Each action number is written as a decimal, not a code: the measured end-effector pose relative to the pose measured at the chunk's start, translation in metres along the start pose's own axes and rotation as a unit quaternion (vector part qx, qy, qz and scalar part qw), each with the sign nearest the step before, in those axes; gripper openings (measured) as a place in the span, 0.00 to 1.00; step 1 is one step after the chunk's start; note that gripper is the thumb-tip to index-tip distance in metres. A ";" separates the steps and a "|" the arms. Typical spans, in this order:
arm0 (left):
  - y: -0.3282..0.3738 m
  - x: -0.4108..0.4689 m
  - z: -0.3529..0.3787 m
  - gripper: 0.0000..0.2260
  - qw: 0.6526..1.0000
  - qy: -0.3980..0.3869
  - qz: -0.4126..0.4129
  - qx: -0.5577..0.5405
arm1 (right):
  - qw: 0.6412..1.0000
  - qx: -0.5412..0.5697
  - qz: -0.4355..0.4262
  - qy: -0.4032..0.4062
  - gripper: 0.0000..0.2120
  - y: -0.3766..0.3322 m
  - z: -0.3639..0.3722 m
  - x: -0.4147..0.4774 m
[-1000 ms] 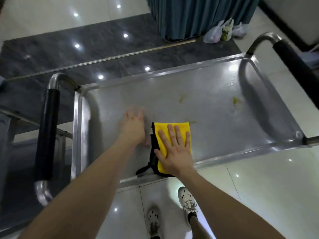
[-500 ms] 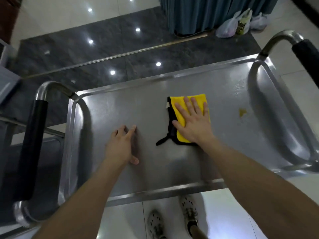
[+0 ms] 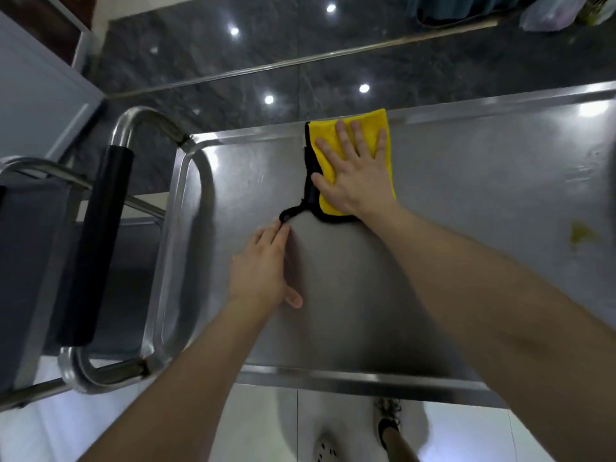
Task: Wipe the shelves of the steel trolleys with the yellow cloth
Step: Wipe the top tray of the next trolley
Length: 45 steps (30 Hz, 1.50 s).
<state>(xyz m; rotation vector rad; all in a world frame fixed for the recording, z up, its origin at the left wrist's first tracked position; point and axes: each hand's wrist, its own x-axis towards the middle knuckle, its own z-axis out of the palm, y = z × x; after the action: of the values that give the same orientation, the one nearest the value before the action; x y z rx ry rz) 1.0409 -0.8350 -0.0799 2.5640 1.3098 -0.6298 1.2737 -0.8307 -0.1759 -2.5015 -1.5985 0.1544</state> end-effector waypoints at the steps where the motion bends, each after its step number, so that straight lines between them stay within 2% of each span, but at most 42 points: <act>1: 0.000 0.000 0.000 0.70 1.000 0.001 -0.003 -0.002 | 1.000 -0.002 -0.006 -0.005 0.38 -0.002 0.000 -0.007; 10: -0.001 -0.001 -0.002 0.69 1.000 -0.003 0.018 -0.007 | 0.999 0.015 -0.009 0.042 0.35 -0.044 0.015 -0.152; 14: -0.003 -0.002 0.004 0.50 0.998 0.050 0.036 -0.009 | 0.999 0.015 0.004 0.040 0.34 -0.065 0.020 -0.204; 15: -0.004 -0.003 0.005 0.50 0.998 0.050 0.039 -0.011 | 0.999 0.015 0.004 0.040 0.33 -0.068 0.021 -0.213; 19: -0.005 -0.006 0.002 0.64 0.999 0.018 0.043 -0.008 | 0.999 0.011 0.004 0.041 0.32 -0.068 0.021 -0.238; 21: -0.004 -0.008 0.000 0.68 0.999 0.009 0.043 -0.006 | 0.999 0.007 0.006 0.043 0.31 -0.066 0.021 -0.250; 29: -0.013 -0.007 -0.001 0.66 0.998 0.011 0.064 0.013 | 0.999 -0.013 0.030 0.015 0.31 -0.012 0.013 -0.294; 33: -0.008 -0.013 -0.001 0.57 0.996 0.016 0.080 0.024 | 0.993 -0.020 0.114 -0.003 0.31 0.051 -0.002 -0.326; 37: 0.013 -0.021 -0.005 0.47 0.989 0.043 0.096 0.102 | 0.975 -0.016 0.221 -0.022 0.32 0.079 -0.009 -0.335; 40: 0.055 -0.040 -0.005 0.32 0.975 0.072 0.154 0.140 | 0.972 -0.025 0.230 -0.037 0.35 0.070 -0.007 -0.332; 42: 0.092 -0.055 0.000 0.24 0.975 0.052 0.198 0.088 | 0.973 -0.018 0.226 -0.048 0.36 0.068 -0.009 -0.331; 45: 0.143 -0.067 0.008 0.25 0.973 0.028 0.227 0.022 | 0.977 -0.012 0.209 -0.049 0.36 0.067 -0.015 -0.331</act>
<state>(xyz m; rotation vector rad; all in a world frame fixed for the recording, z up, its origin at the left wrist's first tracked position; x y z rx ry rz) 1.1194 -0.9703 -0.0595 2.7943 0.6807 -0.5007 1.1972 -1.1596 -0.1761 -2.8559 -1.0832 0.3178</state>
